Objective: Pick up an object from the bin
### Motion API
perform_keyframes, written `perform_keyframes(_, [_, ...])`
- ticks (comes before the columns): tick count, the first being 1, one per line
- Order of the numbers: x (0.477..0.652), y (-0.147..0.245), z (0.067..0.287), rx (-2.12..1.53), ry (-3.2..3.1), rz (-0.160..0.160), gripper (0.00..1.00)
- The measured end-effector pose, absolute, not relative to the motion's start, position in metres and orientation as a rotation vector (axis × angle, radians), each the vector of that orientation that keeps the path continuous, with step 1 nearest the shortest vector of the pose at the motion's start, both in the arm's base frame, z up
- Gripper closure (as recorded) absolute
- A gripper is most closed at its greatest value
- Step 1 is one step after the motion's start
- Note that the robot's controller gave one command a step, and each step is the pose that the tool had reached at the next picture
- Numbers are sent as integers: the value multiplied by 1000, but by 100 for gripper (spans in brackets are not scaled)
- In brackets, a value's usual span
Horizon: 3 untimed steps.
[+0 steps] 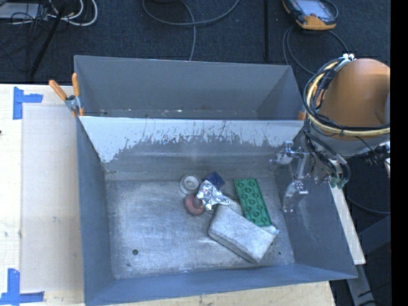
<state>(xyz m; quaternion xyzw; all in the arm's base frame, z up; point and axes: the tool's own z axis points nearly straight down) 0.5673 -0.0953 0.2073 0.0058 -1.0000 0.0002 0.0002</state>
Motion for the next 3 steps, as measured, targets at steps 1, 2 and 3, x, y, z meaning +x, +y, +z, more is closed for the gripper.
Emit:
perform_keyframes(1, [584,-93,85,-116,-3144,-1,0])
perform_keyframes(2, [583,-93,84,-114,-3136,-2,100])
perform_keyframes(3, [584,-102,284,-137,-3148,1,100])
